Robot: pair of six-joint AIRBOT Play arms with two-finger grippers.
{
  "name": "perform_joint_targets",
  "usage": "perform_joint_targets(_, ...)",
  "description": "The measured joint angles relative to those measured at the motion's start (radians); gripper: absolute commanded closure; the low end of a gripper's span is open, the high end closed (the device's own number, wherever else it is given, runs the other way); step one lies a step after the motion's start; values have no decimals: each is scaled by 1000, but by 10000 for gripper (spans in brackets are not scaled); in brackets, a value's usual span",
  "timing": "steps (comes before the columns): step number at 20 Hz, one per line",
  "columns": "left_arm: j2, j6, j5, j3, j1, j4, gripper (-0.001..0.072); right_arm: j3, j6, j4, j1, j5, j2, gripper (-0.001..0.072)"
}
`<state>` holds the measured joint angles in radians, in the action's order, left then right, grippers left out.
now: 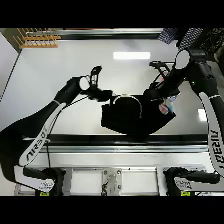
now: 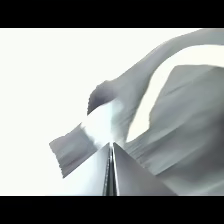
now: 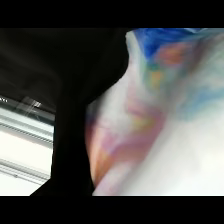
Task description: Fold the clothes and pants, and hang the long-sleeved shirts on hangers.
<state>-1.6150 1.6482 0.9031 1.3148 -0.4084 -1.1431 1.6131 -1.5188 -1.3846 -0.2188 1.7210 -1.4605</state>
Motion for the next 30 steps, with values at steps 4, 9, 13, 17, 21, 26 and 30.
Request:
perform_joint_targets(4,80,0,-22,-217,75,-10,698,0,0,-2,-38,-27,0,698)
perform_joint_targets(9,104,3,-74,-330,78,-7,698,0,0,4,-124,-101,-13,698)
perform_joint_targets(13,112,-4,-58,-312,103,-10,698,0,1,81,-248,-258,-83,443)
perform_joint_targets(17,183,-19,2,-262,224,-36,698,0,105,286,-386,-510,-210,4)
perform_joint_targets(21,312,-25,48,-267,393,-66,698,0,200,417,-444,-629,-256,9)
perform_joint_targets(26,454,-27,48,-393,484,-73,698,-21,154,312,-393,-649,-174,9)
perform_joint_targets(30,526,-27,26,-504,441,-69,698,-170,137,202,-249,-609,-39,8)
